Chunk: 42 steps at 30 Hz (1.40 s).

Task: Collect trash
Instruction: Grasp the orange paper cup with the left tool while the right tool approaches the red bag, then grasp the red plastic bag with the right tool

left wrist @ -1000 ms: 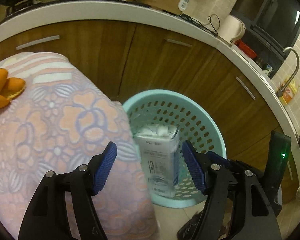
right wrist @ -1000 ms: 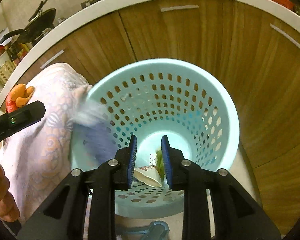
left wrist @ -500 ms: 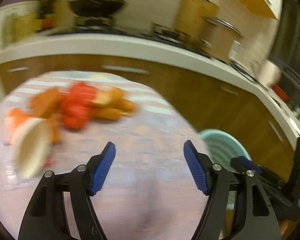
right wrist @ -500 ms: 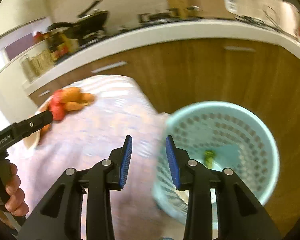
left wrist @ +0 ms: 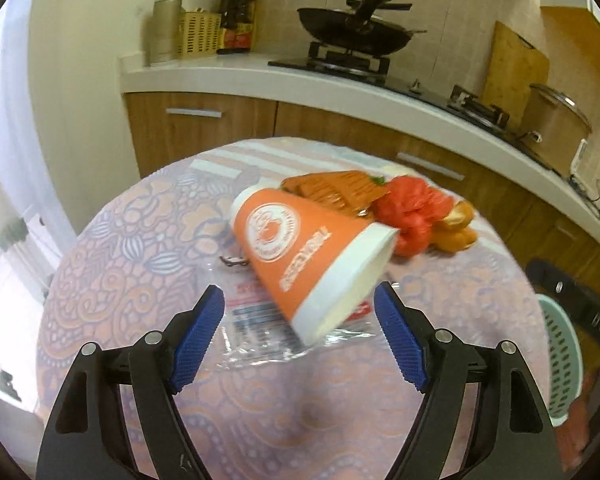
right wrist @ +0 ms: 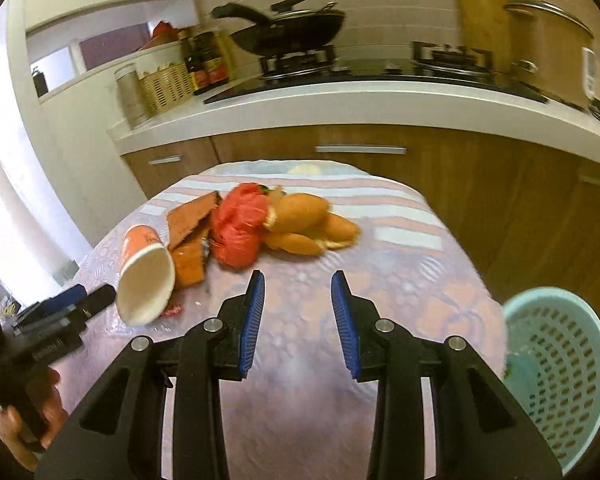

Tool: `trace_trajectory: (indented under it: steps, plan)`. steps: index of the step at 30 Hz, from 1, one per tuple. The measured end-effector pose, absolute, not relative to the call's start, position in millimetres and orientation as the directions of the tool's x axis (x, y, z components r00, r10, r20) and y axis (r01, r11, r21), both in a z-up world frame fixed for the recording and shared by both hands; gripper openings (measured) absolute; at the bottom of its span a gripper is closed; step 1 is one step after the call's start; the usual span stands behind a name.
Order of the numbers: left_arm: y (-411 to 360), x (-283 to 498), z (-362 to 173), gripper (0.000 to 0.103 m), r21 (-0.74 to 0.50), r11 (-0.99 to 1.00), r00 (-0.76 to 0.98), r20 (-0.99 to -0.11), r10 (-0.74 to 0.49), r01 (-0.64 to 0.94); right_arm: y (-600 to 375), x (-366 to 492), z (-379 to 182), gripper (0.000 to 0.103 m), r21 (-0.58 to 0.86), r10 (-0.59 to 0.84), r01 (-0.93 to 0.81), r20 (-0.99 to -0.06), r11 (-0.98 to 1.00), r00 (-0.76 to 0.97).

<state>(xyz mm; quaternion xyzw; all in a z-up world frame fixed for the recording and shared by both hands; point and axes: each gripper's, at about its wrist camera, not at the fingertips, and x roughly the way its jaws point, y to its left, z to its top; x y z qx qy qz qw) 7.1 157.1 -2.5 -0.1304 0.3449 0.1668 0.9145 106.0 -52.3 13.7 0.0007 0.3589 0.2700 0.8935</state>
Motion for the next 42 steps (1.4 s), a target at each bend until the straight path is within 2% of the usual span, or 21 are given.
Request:
trace_trajectory:
  steps: [4,7,8,11,13,14,16,18,22,25,31,34,42]
  plan:
    - [152,25,-15,0.075,-0.022,0.912,0.673,-0.683,0.285,-0.409,-27,115,15,0.033,0.174,0.483,-0.502,-0.647,0.847,0.59]
    - [152,36,-23,0.075,0.028,0.906,0.654,-0.682,0.326,-0.423,-10,123,15,0.05,0.178,0.492,-0.513,-0.651,0.84,0.579]
    - [153,39,-25,0.074,0.036,0.904,0.649,-0.684,0.334,-0.427,-6,126,15,0.05,0.177,0.494,-0.517,-0.65,0.838,0.578]
    - [158,47,-29,0.06,0.052,0.896,0.637,-0.686,0.352,-0.44,8,134,18,0.05,0.156,0.489,-0.53,-0.654,0.834,0.577]
    - [165,51,-29,0.041,0.047,0.894,0.632,-0.691,0.352,-0.446,18,141,21,0.05,0.143,0.485,-0.536,-0.656,0.832,0.578]
    - [168,52,-30,0.035,0.042,0.894,0.632,-0.693,0.347,-0.445,25,146,22,0.05,0.136,0.481,-0.537,-0.66,0.832,0.578]
    - [178,51,-30,0.013,0.026,0.89,0.632,-0.694,0.344,-0.455,34,153,21,0.05,0.125,0.475,-0.541,-0.665,0.832,0.577]
    - [191,49,-30,0.001,-0.018,0.886,0.639,-0.699,0.32,-0.463,43,161,19,0.05,0.111,0.464,-0.541,-0.673,0.834,0.577]
    - [216,44,-18,0.0,-0.112,0.877,0.678,-0.682,0.274,-0.468,57,178,7,0.05,0.119,0.453,-0.532,-0.695,0.838,0.558]
    - [224,45,-10,0.0,-0.147,0.882,0.713,-0.654,0.254,-0.448,67,185,-4,0.054,0.105,0.435,-0.528,-0.71,0.843,0.554]
    - [226,49,-16,0.0,-0.202,0.893,0.765,-0.61,0.206,-0.401,84,183,-31,0.054,0.057,0.406,-0.555,-0.744,0.83,0.531]
    - [227,48,-20,0.0,-0.22,0.892,0.776,-0.6,0.196,-0.395,83,175,-31,0.038,0.052,0.414,-0.556,-0.727,0.829,0.549]
    - [233,41,-28,0.0,-0.27,0.876,0.789,-0.588,0.179,-0.4,60,166,-20,0.035,0.117,0.459,-0.529,-0.673,0.841,0.58]
